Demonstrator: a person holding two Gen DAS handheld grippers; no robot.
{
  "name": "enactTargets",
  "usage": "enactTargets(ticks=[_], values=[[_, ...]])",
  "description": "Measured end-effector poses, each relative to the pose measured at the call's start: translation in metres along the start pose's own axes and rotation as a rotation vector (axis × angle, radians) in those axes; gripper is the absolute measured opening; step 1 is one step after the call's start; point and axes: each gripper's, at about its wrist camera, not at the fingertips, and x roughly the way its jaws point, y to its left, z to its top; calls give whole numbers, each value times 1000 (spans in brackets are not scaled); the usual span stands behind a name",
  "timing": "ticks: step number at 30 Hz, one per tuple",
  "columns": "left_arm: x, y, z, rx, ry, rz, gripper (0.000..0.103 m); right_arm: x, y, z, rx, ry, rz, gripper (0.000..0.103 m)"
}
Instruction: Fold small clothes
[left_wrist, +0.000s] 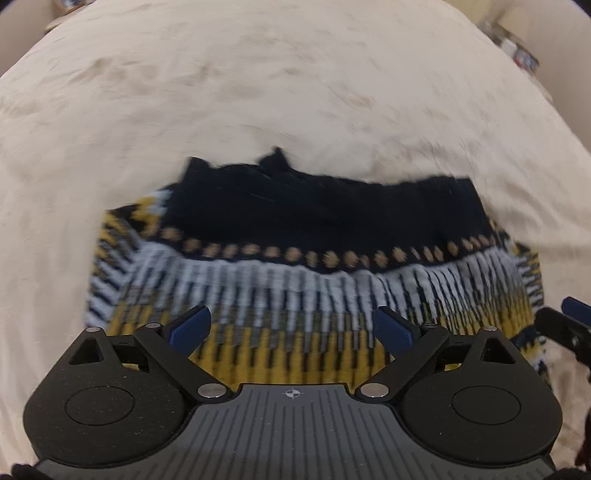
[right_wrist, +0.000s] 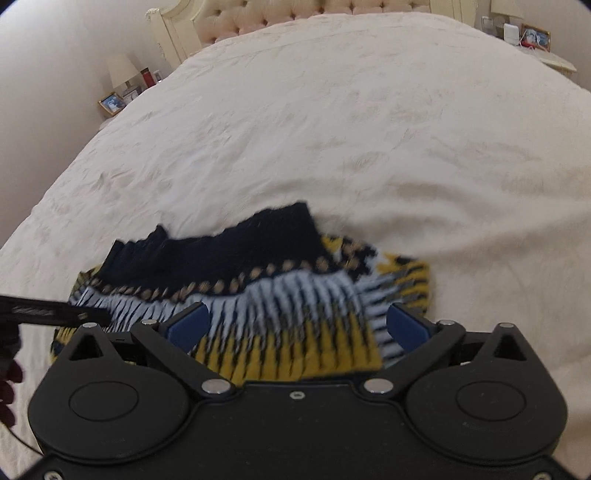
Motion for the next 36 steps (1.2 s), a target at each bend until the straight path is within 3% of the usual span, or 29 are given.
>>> enactTargets(ticks=[3, 5, 8, 15, 24, 31, 36], values=[[27, -15, 0, 54, 62, 53, 96, -2, 0, -9, 5, 18, -2, 103], [47, -21, -1, 90, 103, 85, 103, -3, -3, -13, 19, 30, -6, 103], [61, -26, -1, 131, 107, 109, 103, -4, -8, -17, 37, 44, -14, 103], [42, -19, -4, 88, 97, 89, 103, -8, -18, -22, 73, 49, -17, 103], [21, -26, -58, 75, 124, 82, 103, -16, -37, -32, 110, 62, -16, 103], [43, -29, -54, 31, 160, 96, 103, -11, -66, -32, 158, 113, 25, 103], [51, -31, -46, 25, 151, 121, 103, 4, -90, -31, 245, 178, 119, 103]])
